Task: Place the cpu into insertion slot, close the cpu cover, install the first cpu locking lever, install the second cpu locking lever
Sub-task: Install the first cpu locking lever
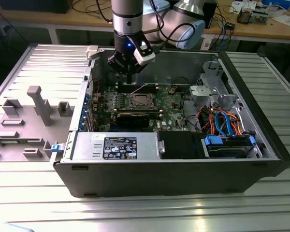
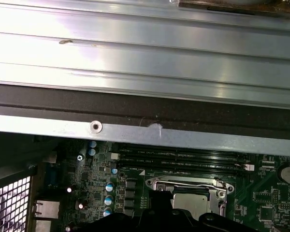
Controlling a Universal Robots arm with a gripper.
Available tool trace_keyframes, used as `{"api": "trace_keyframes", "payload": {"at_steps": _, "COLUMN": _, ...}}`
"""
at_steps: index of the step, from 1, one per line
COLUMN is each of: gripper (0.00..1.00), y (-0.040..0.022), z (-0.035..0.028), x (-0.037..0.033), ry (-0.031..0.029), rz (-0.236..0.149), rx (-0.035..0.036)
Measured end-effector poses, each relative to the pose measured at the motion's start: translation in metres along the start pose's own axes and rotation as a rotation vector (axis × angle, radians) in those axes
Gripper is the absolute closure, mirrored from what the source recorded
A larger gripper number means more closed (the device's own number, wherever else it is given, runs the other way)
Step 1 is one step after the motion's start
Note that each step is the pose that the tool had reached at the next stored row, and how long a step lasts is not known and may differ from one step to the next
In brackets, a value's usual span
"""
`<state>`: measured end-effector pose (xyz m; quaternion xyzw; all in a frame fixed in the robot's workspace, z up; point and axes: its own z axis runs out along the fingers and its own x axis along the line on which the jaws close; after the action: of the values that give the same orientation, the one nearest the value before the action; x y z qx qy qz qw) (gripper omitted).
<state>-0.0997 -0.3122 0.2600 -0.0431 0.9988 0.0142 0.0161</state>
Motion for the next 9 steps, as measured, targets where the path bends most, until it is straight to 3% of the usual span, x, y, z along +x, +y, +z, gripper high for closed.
{"api": "trace_keyframes", "payload": {"at_steps": 9, "gripper": 0.89, "y": -0.0001, "z": 0.0000, "x": -0.0013, "ry": 0.0000, "rz": 0.000, "rx": 0.0000}}
